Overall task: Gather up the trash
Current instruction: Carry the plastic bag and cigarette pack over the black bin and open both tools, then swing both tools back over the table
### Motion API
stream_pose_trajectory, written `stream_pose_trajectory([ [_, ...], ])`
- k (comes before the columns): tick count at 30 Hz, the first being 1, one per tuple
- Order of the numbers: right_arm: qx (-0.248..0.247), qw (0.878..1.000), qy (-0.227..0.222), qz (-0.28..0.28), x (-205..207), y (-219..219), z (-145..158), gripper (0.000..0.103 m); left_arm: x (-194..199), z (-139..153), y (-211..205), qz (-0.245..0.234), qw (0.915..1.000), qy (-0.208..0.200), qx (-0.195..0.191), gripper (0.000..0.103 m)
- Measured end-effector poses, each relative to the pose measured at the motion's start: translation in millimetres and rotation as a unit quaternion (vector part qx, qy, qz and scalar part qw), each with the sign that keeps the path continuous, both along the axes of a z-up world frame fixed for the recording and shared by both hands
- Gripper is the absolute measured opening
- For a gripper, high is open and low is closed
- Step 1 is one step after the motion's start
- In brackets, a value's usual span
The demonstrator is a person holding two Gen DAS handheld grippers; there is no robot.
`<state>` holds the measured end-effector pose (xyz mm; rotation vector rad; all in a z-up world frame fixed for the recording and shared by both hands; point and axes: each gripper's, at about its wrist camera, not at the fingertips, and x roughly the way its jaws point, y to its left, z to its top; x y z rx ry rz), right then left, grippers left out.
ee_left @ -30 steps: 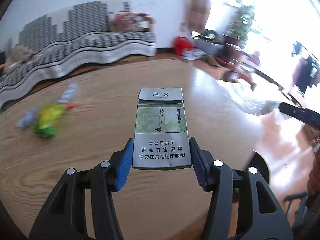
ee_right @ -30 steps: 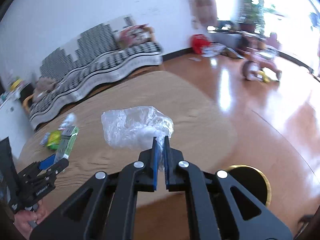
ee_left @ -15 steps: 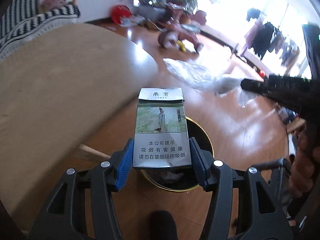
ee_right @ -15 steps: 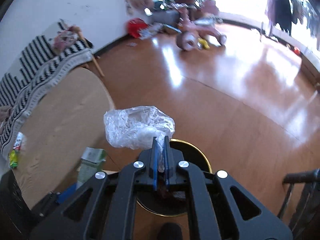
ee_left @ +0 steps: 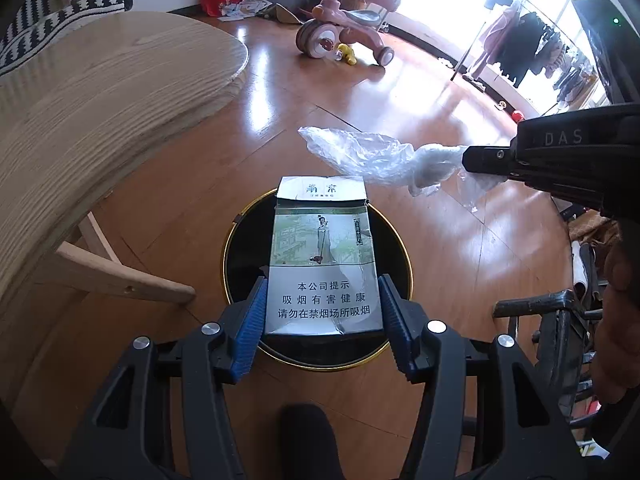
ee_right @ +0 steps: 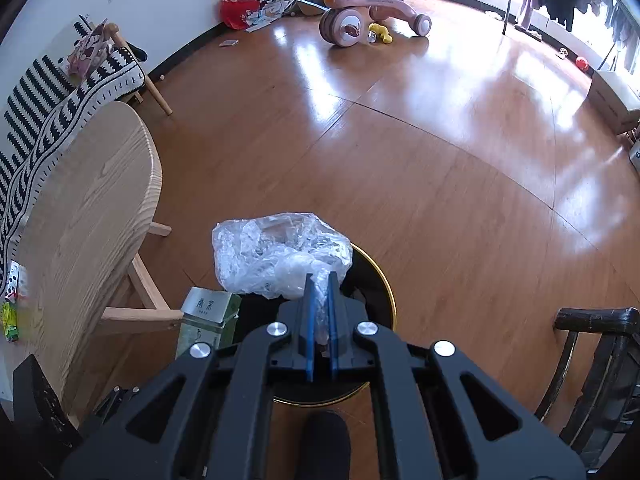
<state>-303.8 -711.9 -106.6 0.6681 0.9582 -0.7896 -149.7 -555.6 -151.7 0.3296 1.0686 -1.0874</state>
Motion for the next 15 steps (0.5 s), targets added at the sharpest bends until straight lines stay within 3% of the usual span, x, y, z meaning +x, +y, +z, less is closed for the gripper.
stream_pose_trajectory([
  [5, 0.0, 1.0, 0.001, 0.001, 1, 1, 1, 0.006, 0, 1, 2, -0.006, 1.0, 0.007, -0.002, 0.054],
  [7, 0.002, 1.0, 0.006, 0.003, 7, -2, 1, 0.007, 1, 1, 2, -0.007, 0.9999, 0.007, 0.0, 0.073],
  [9, 0.001, 1.0, 0.001, 0.003, 5, -1, 4, 0.026, 1, 3, 5, -0.003, 1.0, 0.005, -0.006, 0.084],
  [10, -0.001, 1.0, -0.003, 0.002, 5, 0, 6, 0.061, 1, 4, 6, -0.002, 0.9999, 0.006, -0.008, 0.084],
  [11, -0.01, 1.0, -0.01, 0.0, 4, 2, 10, 0.079, 2, 3, 7, -0.001, 0.9999, 0.009, -0.008, 0.084],
  [15, -0.024, 0.999, -0.027, 0.007, 8, 12, 21, 0.079, 9, 6, 15, 0.009, 0.9999, 0.011, -0.006, 0.085],
])
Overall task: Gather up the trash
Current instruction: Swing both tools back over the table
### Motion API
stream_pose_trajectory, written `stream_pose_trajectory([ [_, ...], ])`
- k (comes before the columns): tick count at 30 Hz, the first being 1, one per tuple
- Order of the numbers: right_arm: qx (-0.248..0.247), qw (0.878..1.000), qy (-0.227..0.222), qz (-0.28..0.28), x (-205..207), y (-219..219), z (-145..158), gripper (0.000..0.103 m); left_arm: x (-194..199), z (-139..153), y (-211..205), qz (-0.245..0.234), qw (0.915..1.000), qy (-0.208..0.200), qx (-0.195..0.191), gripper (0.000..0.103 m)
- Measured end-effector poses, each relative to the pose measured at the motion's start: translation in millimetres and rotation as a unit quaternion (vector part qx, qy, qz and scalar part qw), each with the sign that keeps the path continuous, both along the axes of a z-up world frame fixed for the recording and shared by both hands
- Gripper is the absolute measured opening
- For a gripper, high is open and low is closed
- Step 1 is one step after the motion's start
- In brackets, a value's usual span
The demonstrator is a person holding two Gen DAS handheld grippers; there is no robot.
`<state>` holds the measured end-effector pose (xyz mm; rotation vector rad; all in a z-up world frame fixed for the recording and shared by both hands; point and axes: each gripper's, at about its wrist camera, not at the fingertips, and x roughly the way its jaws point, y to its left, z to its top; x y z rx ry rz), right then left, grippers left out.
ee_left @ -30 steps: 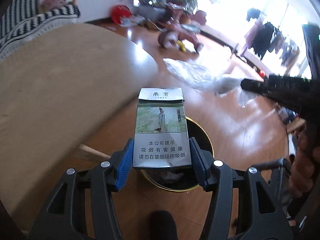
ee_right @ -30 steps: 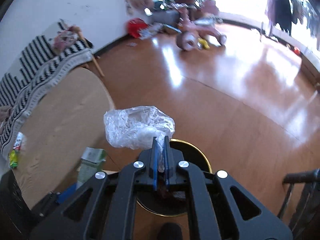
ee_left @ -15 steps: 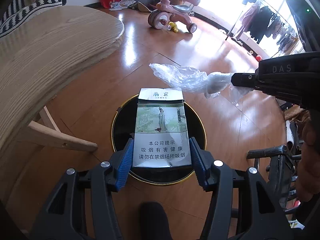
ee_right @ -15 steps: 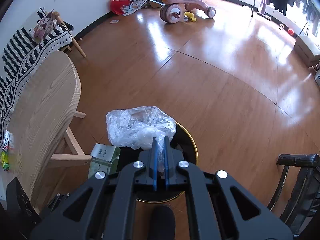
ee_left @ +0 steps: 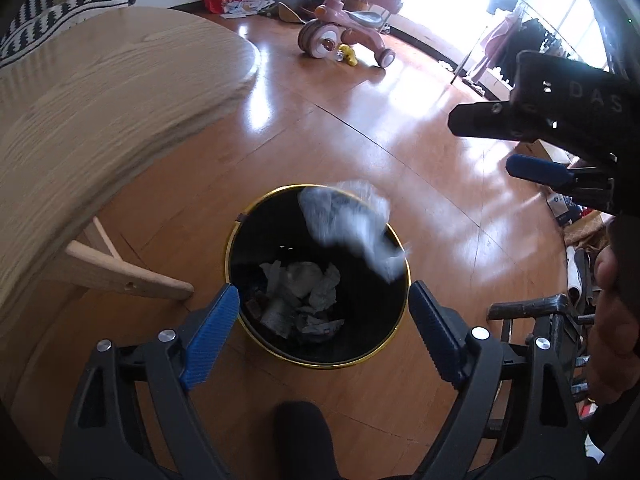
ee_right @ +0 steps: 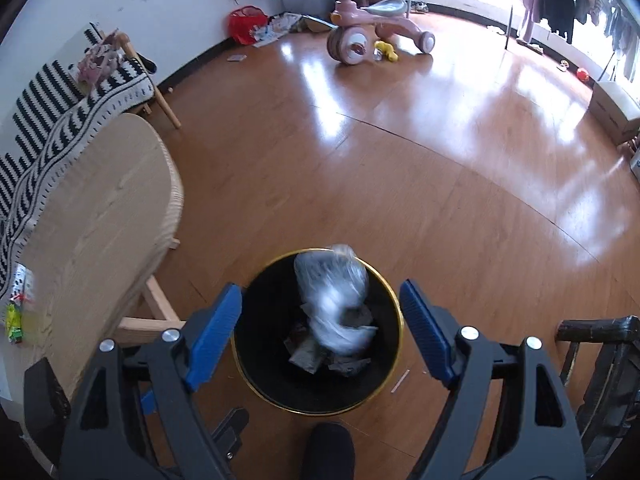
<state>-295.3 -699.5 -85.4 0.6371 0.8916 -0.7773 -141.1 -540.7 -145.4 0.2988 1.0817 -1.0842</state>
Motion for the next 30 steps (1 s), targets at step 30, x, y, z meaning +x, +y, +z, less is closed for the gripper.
stream_pose_trajectory([
  [30, -0.005, 0.947, -0.089, 0.309, 281, 308, 47, 0.083, 212, 112, 435, 0.34, 0.9254, -0.165, 0.019, 0.093],
])
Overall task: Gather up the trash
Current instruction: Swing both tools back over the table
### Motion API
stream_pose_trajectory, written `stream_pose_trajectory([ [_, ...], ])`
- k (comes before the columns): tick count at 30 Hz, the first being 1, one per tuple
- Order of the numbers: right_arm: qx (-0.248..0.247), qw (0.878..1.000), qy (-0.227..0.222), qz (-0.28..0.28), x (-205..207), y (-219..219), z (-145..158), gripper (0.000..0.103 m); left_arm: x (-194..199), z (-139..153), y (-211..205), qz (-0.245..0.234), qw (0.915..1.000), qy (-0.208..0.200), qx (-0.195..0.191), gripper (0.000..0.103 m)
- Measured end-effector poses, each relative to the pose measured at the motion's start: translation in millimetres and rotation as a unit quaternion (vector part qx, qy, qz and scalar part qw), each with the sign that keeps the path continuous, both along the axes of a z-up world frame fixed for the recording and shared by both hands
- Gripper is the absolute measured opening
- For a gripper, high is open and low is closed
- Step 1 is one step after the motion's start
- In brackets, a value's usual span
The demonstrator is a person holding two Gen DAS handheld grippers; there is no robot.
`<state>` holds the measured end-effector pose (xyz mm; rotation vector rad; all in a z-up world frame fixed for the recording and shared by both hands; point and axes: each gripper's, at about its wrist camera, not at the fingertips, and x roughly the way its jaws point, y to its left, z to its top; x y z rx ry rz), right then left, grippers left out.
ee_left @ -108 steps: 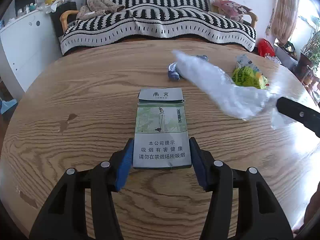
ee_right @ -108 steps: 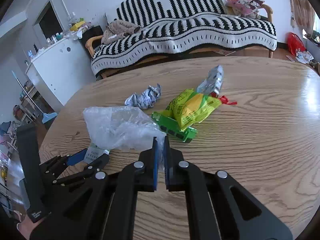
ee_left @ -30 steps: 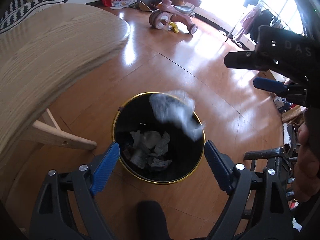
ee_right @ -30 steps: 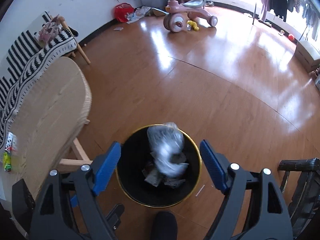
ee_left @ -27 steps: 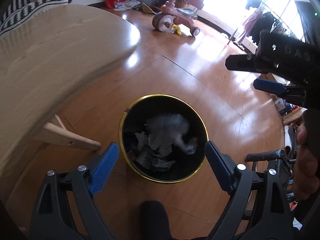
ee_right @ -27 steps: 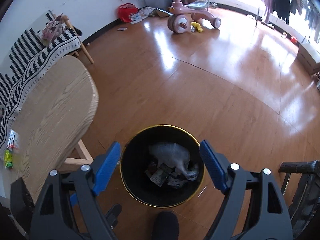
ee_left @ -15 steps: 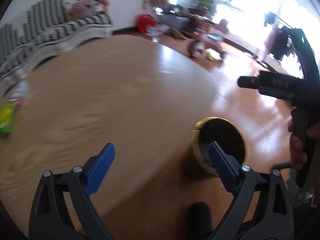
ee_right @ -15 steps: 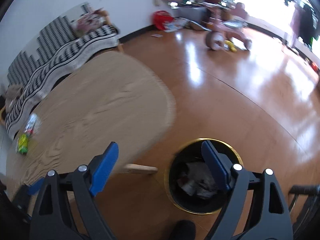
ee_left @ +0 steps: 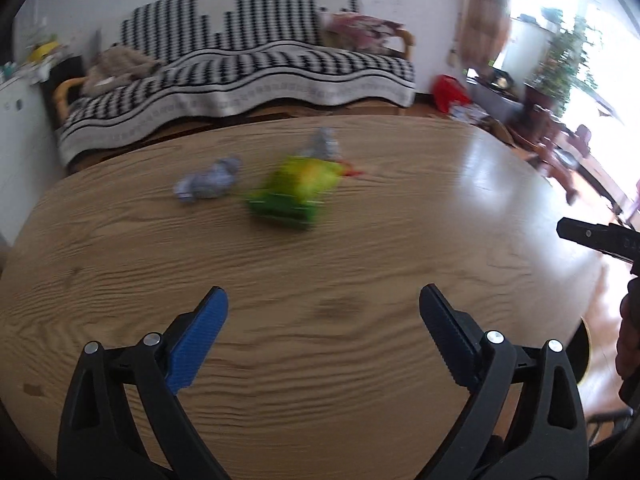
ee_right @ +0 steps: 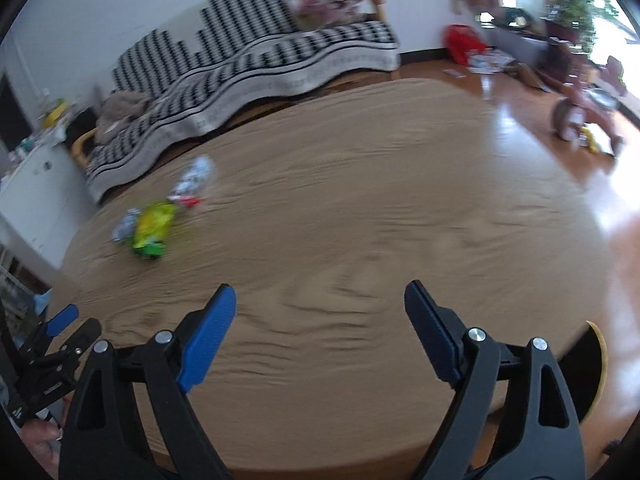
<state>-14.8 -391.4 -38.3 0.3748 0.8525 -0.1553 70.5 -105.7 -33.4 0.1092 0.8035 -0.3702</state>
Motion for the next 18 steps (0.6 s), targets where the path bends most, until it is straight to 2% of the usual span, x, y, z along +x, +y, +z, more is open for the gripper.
stream_pose_trajectory([
  [8, 0.051, 0.997, 0.007, 0.057, 65, 75, -20, 0.083, 30, -4, 51, 0.048, 0.9988, 0.0, 0.005, 0.094],
  [12, 0.089, 0.994, 0.012, 0.066, 90, 91, -32, 0.083, 52, -13, 70, 0.061, 0.9978, -0.005, 0.023, 0.094],
  [14, 0.112, 0.992, 0.013, 0.065, 105, 98, -37, 0.083, 61, -17, 75, 0.07, 0.9974, 0.0, 0.016, 0.094],
  [18, 0.125, 0.99, 0.014, 0.06, 132, 108, -45, 0.083, 87, -26, 81, 0.091, 0.9956, 0.021, -0.001, 0.094],
])
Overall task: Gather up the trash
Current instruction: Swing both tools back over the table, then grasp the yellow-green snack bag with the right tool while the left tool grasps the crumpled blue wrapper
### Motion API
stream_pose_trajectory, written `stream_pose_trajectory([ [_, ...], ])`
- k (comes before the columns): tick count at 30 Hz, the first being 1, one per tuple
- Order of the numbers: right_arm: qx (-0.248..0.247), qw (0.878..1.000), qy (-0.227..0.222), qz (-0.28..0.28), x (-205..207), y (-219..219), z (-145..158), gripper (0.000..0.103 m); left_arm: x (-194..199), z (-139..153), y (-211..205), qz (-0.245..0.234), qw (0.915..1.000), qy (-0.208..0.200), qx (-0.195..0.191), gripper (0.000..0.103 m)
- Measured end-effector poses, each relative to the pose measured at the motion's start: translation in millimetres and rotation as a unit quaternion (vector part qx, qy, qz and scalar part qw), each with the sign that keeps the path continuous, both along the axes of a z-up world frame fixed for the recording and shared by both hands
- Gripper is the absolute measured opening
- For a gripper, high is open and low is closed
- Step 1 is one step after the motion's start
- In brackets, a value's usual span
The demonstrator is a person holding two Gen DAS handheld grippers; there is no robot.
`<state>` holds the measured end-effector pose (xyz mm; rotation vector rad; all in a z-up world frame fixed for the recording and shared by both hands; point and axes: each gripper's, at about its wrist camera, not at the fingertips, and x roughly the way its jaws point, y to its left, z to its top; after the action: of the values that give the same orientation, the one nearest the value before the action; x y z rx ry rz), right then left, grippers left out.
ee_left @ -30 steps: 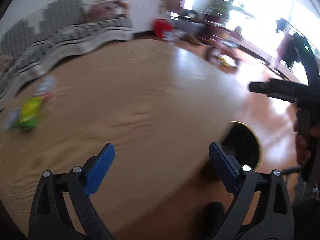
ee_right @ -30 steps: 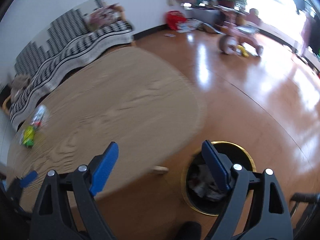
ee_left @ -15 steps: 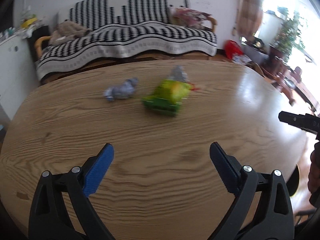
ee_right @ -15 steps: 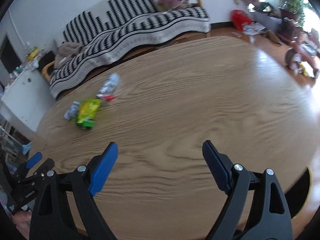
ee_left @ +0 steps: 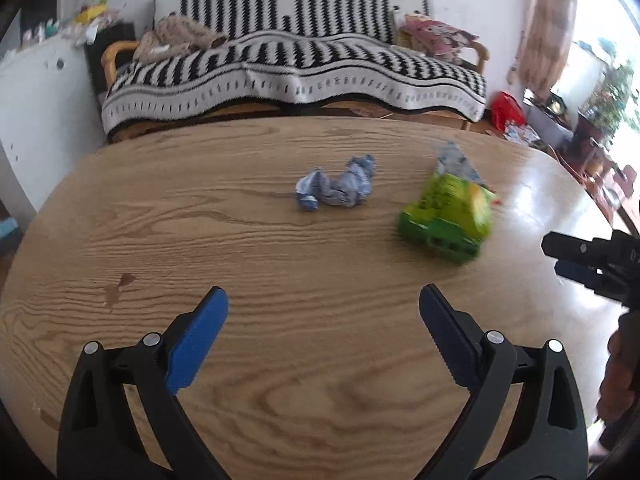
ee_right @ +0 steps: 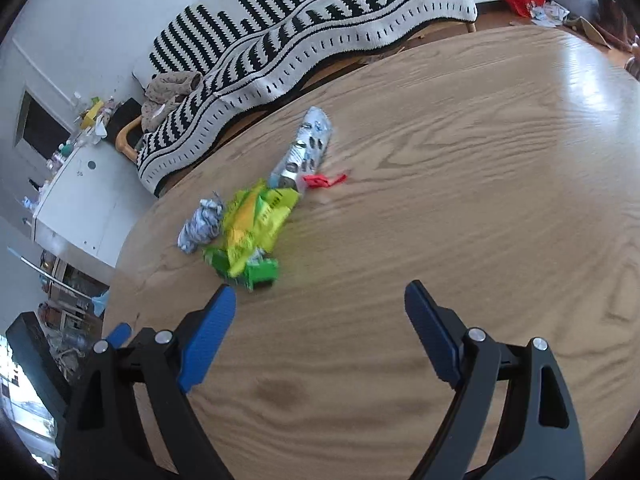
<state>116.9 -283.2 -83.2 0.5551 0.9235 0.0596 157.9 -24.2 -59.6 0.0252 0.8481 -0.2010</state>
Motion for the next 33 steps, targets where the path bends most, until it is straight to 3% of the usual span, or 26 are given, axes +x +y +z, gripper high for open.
stream_pose_trajectory([
  [5, 0.043, 0.999, 0.014, -0.013, 36, 10, -21, 0.084, 46, -12, 3, 0.024, 0.9995, 0.019, -0.008, 0.094],
  [12, 0.057, 0.998, -0.002, -0.009, 72, 17, -22, 0.083, 102, -23, -11, 0.03, 0.9991, 0.024, -0.015, 0.094],
  [16, 0.07, 0.997, -0.009, -0.001, 81, 19, -23, 0.082, 128, -27, -17, 0.036, 0.998, 0.03, -0.042, 0.094],
  [19, 0.074, 0.997, -0.006, 0.012, 81, 19, -24, 0.067, 136, -33, -20, 0.029, 0.9975, 0.036, -0.053, 0.094],
  [21, 0.108, 0.994, -0.006, 0.024, 82, 18, -28, 0.052, 136, -37, -23, 0.019, 0.9975, 0.031, -0.061, 0.093],
  [22, 0.125, 0.992, -0.012, 0.03, 82, 16, -28, 0.037, 135, -37, -24, 0.016, 0.9974, 0.03, -0.064, 0.089],
  [23, 0.135, 0.99, -0.016, 0.038, 82, 16, -27, 0.035, 133, -37, -26, 0.007, 0.9971, 0.025, -0.071, 0.075],
  [24, 0.124, 0.991, -0.017, 0.038, 82, 18, -23, 0.033, 132, -36, -29, -0.006, 0.9965, 0.03, -0.078, 0.049],
  [25, 0.112, 0.993, -0.022, 0.038, 79, 19, -20, 0.032, 132, -35, -32, -0.013, 0.9964, 0.037, -0.075, 0.043],
  [33, 0.067, 0.996, -0.045, 0.048, 49, 23, 15, 0.031, 103, 2, -30, -0.018, 0.9986, 0.008, -0.048, 0.04],
])
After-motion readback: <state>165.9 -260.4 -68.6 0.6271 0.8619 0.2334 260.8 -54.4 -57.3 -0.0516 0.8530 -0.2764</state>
